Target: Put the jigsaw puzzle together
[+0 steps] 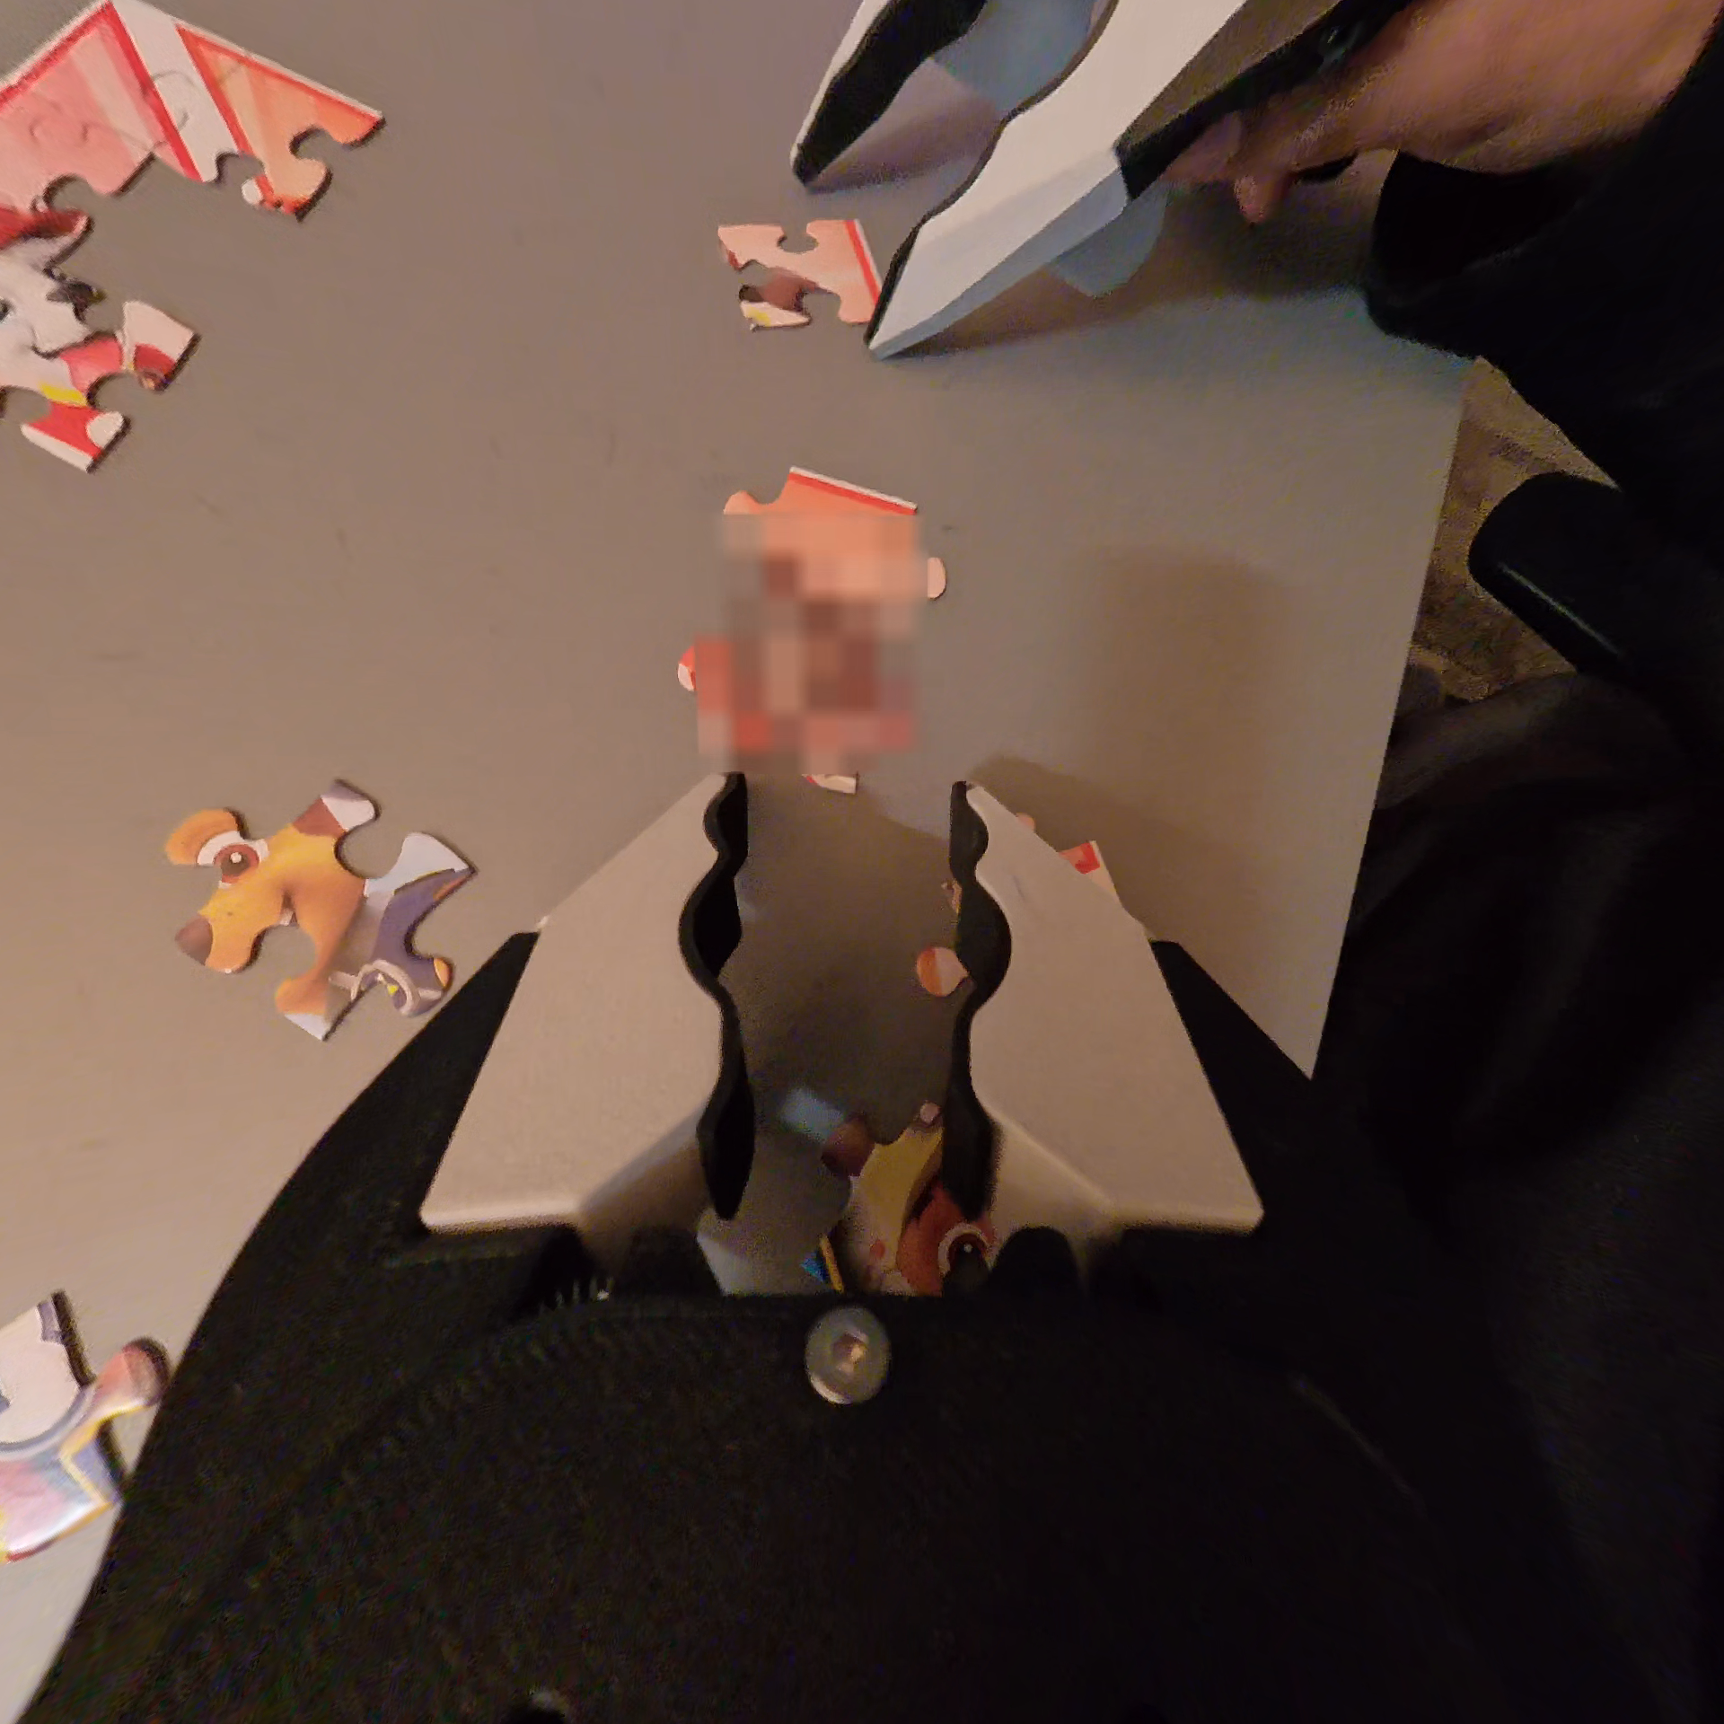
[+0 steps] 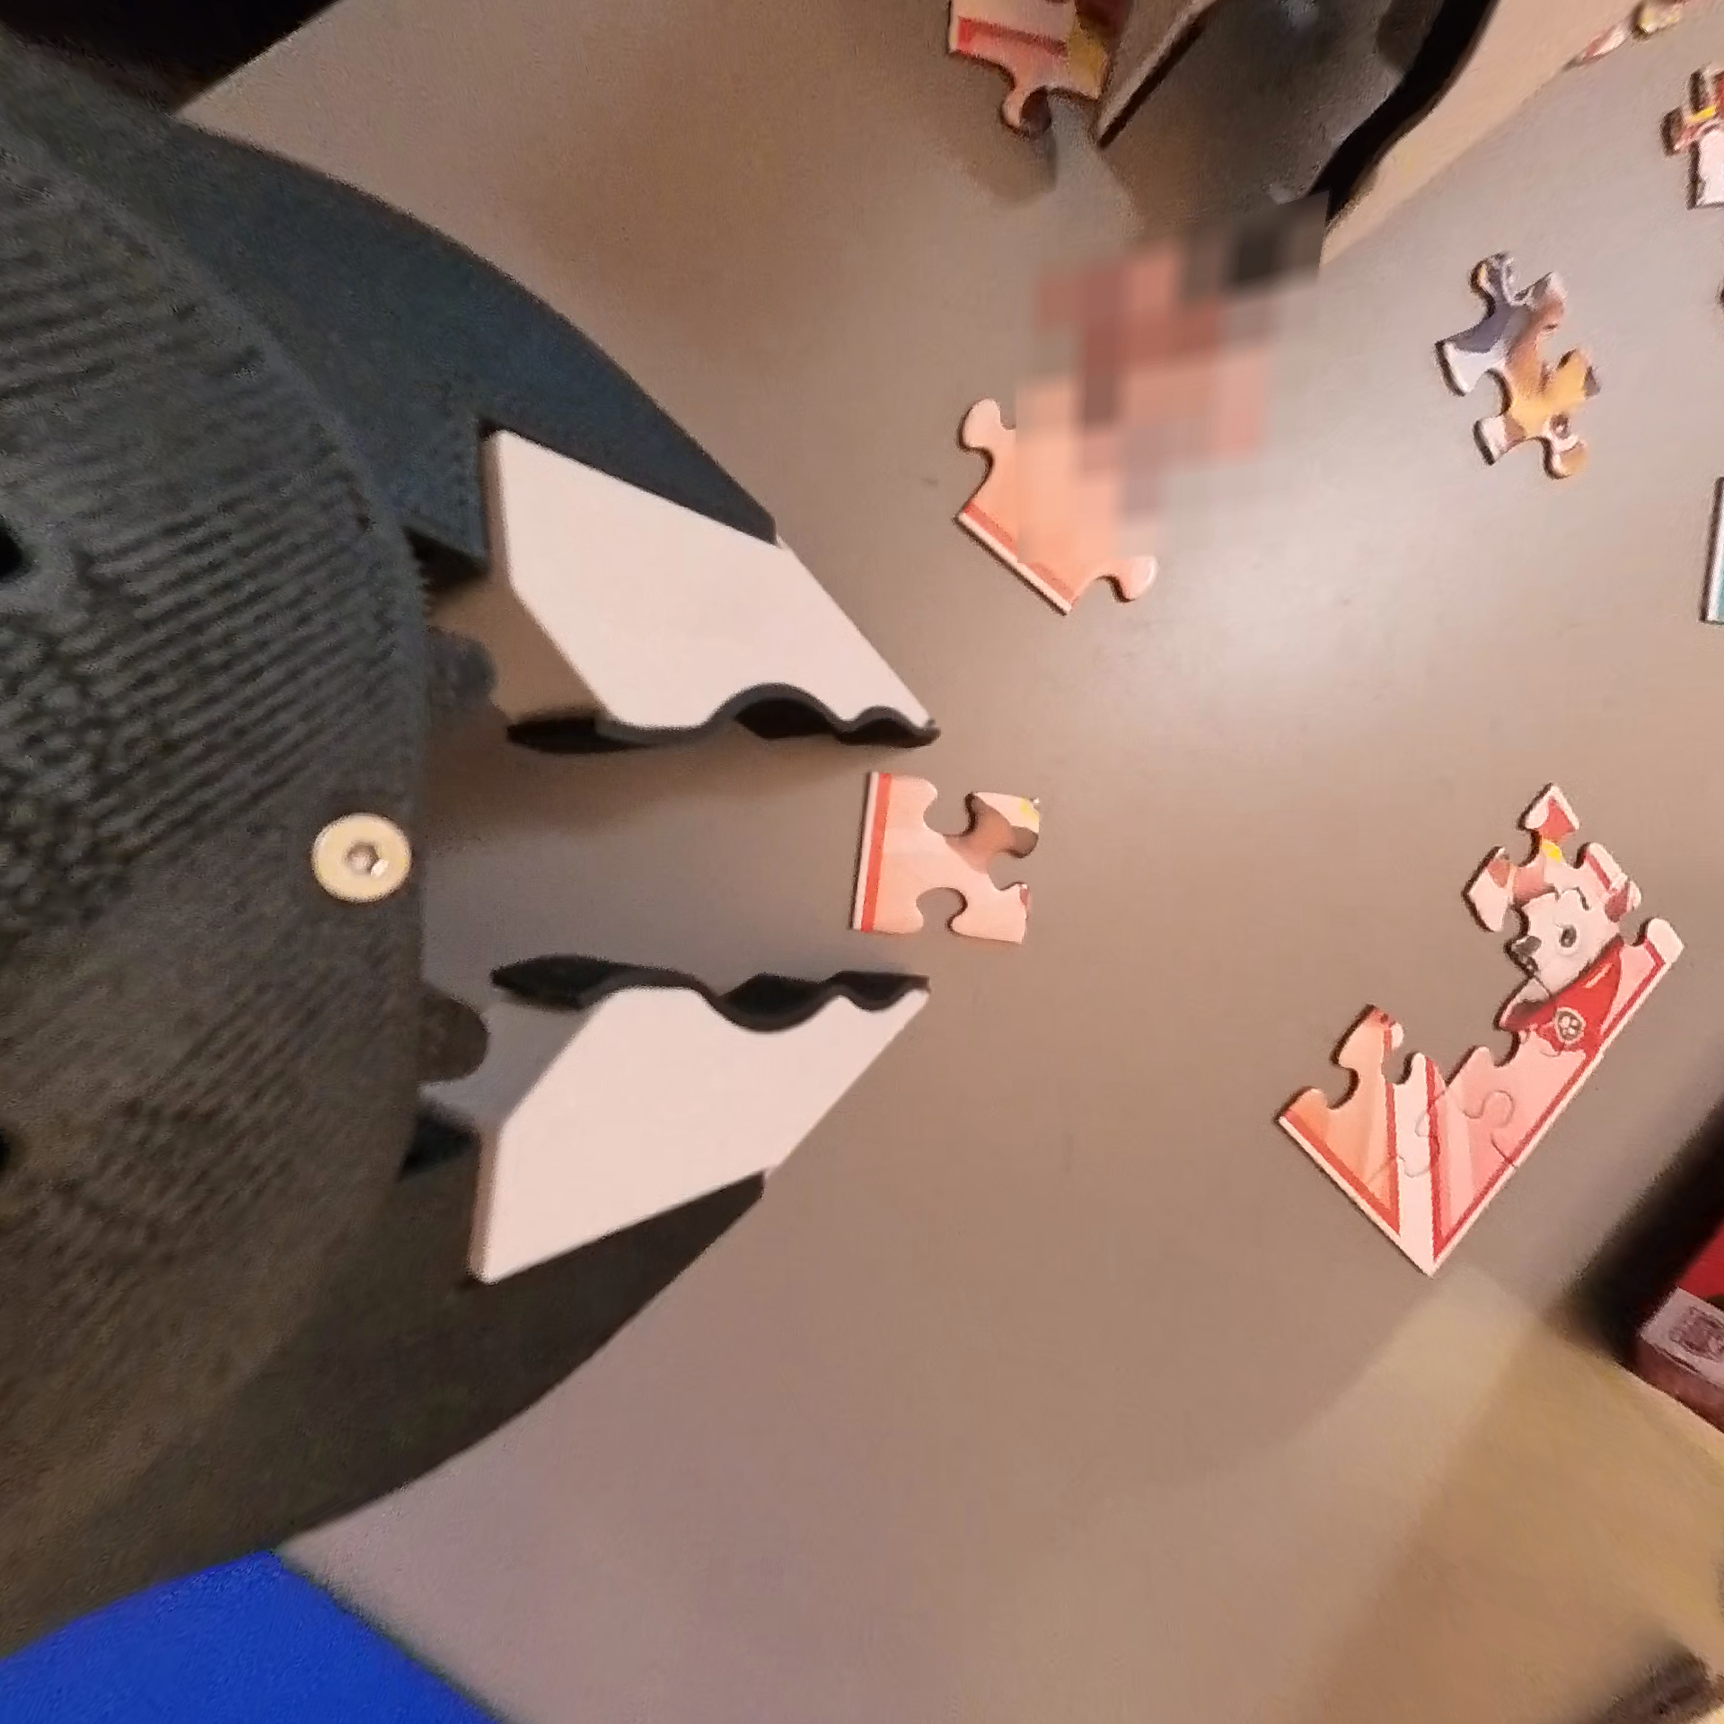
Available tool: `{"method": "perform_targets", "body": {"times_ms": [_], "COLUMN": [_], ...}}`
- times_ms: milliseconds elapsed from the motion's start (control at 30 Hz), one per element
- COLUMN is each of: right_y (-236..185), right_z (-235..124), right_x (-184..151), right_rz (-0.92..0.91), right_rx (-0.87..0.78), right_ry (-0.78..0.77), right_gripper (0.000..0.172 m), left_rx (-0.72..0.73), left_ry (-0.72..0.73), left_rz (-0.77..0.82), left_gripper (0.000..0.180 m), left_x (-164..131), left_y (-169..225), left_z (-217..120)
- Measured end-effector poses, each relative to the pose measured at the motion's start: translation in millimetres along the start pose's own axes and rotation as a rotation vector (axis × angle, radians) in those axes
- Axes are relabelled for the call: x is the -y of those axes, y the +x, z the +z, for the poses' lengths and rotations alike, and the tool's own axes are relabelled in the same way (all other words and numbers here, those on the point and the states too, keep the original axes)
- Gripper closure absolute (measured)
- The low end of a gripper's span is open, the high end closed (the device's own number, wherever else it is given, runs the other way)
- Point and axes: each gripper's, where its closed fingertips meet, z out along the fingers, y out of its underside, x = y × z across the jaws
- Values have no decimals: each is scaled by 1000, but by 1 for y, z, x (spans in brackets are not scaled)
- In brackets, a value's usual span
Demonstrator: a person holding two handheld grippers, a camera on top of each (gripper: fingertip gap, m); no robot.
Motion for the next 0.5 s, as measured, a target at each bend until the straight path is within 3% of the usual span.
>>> {"method": "perform_targets", "body": {"times_ms": [167, 500], "right_y": [2, 3], "right_z": [2, 8], "right_x": [0, 8], "right_rz": [31, 12], "right_rx": [34, 68], "right_ry": [3, 31], "right_gripper": [140, 141], "left_rx": [3, 0], "left_ry": [-7, -8], "left_rz": [-29, -19], "left_gripper": [140, 149], "left_x": [1, 11], "left_y": [-4, -10], "left_z": [2, 12]}}
